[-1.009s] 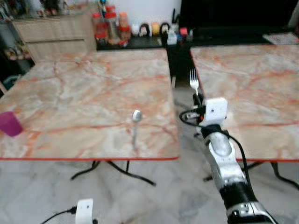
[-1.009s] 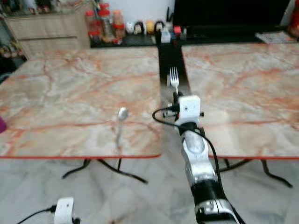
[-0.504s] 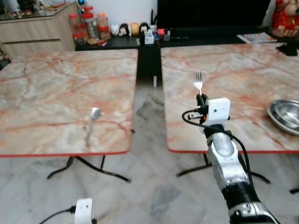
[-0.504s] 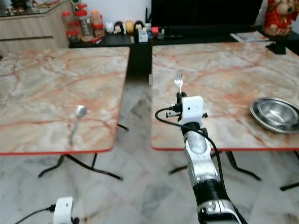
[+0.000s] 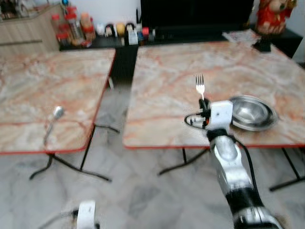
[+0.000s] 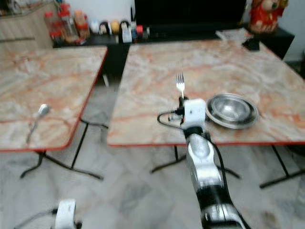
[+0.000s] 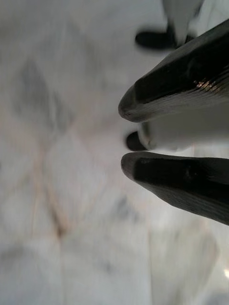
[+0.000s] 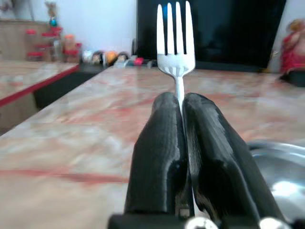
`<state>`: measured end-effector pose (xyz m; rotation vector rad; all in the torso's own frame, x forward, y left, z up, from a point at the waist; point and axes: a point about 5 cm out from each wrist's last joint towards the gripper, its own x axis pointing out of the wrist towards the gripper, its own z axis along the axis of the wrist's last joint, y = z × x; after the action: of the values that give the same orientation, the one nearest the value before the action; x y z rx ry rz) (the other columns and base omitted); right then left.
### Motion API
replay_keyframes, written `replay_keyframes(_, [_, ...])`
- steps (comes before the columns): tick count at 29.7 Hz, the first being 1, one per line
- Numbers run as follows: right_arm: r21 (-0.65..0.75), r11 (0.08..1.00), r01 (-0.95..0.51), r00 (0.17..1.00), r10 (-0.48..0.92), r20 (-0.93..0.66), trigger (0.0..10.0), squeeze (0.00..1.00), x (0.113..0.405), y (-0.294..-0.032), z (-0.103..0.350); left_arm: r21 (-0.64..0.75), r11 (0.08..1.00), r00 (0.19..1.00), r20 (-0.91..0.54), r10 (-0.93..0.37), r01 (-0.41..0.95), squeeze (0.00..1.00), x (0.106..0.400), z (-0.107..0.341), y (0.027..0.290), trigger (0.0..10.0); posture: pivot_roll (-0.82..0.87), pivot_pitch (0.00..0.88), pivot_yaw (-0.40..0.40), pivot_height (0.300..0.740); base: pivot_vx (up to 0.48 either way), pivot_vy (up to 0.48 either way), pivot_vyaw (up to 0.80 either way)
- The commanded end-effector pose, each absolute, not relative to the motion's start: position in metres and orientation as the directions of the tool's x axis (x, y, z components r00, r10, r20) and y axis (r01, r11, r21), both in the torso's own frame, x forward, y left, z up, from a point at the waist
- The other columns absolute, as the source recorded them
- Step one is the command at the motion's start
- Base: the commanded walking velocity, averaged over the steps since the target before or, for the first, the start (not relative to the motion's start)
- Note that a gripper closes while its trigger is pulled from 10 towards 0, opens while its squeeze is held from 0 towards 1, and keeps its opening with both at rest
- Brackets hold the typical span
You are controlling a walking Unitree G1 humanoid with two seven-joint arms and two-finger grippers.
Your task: Setting the table
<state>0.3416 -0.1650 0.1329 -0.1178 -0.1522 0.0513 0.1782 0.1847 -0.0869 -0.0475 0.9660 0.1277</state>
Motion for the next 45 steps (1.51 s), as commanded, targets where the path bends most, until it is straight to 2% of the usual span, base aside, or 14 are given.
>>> replay_keyframes(1, [-0.112,0.992,-0.057,0.983,0.076,0.168,10.0,0.00,0.3436,-0.1572,0.1388,0.045,0.990,0.562,-0.819,0.114,-0.136,0.00,0.1790,-0.0849,0.1969,10.0,-0.22,0.000,0.063,0.740,0.000,-0.472,0.00])
replay_keyframes(17, [-0.111,0.993,-0.049,0.984,0.067,0.163,10.0,0.00,0.3416,-0.1600,0.1372,0.039,0.990,0.568,-0.816,0.108,-0.132,0.00,0.1812,-0.0841,0.1953,10.0,-0.22,0.000,0.066,0.740,0.000,-0.460,0.00])
replay_keyframes(34, [-0.096,0.995,-0.026,0.987,0.041,0.154,10.0,0.00,0.3391,-0.1629,0.1343,0.017,0.988,0.600,-0.793,0.109,-0.156,0.00,0.1865,-0.0807,0.1968,10.0,-0.23,0.000,0.074,0.740,0.000,0.000,0.00])
replay_keyframes(45, [-0.089,0.996,-0.031,0.989,0.043,0.144,10.0,0.00,0.3399,-0.1609,0.1337,0.017,0.988,0.599,-0.793,0.106,-0.153,0.00,0.1860,-0.0808,0.1977,10.0,-0.23,0.000,0.075,0.740,0.305,0.000,0.00])
